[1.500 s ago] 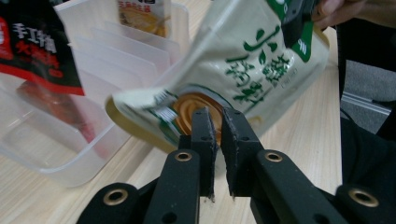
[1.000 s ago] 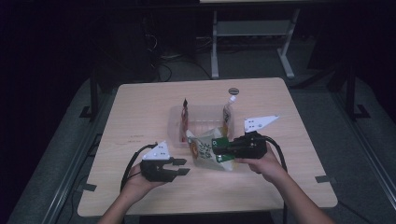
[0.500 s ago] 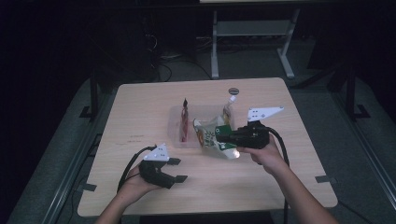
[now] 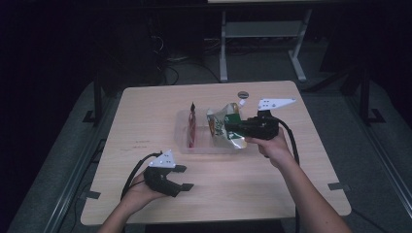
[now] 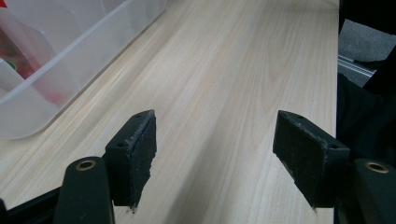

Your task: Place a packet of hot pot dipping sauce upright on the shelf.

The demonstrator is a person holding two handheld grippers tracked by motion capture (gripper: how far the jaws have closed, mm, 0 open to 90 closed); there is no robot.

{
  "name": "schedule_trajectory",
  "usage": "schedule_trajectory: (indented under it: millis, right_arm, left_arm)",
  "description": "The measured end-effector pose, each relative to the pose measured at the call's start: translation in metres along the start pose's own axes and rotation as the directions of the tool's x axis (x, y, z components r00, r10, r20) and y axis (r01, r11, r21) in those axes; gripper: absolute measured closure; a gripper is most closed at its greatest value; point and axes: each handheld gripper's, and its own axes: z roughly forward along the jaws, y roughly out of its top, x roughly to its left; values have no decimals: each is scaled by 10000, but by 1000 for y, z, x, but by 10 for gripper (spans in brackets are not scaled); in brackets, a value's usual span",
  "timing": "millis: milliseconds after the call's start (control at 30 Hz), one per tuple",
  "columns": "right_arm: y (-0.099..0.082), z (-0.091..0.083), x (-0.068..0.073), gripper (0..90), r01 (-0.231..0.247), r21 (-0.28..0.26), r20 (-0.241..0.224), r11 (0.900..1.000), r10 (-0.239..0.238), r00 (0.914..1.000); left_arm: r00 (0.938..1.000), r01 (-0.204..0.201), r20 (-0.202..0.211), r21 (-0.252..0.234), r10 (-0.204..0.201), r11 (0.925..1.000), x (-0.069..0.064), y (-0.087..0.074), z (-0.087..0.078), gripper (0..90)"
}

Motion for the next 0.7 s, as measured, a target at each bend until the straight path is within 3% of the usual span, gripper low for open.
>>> schedule_trajectory:
  millis: [700]
  right_arm:
    - [-11, 22, -11, 900, -12, 775, 525, 9970, -29, 9986]
  left_arm:
    - [9998, -8, 220, 246, 3, 9997, -1, -2, 4, 282]
